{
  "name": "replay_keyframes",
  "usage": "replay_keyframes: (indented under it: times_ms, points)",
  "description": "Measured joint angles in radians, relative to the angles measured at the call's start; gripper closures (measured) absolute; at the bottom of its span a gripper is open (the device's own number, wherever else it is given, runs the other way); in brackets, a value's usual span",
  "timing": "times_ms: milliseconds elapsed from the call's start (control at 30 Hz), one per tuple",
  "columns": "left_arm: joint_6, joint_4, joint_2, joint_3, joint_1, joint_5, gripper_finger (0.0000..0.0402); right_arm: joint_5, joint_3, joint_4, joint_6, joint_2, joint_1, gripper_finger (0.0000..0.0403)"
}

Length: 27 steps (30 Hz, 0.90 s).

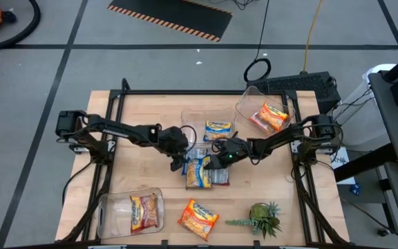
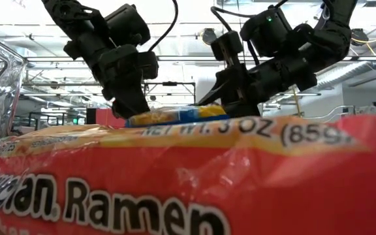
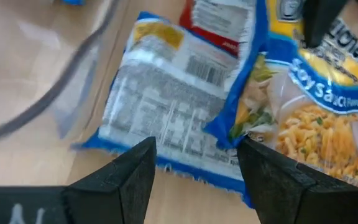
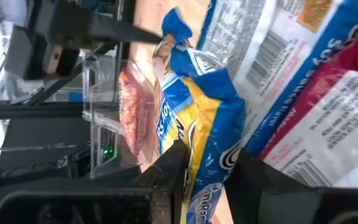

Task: Sort Maruchan noodles
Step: Stack the bottom blue noodle pack on top of the other blue noodle pack into the top left transparent bin

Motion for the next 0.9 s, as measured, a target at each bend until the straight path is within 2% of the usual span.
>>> replay_keyframes:
  times_ms: [167,500,900]
  points:
    - [-0.104,-0.105,-0.110,0.001,0.020,-0.002,0.0172,-0.047,0.000,0.049,0.004,0.000,-0.002,0.0333]
    - [-0.086,-0.256,-0.349,0.000,0.063,-0.089,0.0172,-0.068,0.000,0.049,0.004,-0.079,-0.039,0.0342]
    - [-0.127,-0.253,-0.398,0.000,0.158,-0.151,0.0172,-0.009,0.000,-0.077,-0.061,-0.320,-0.126,0.0343]
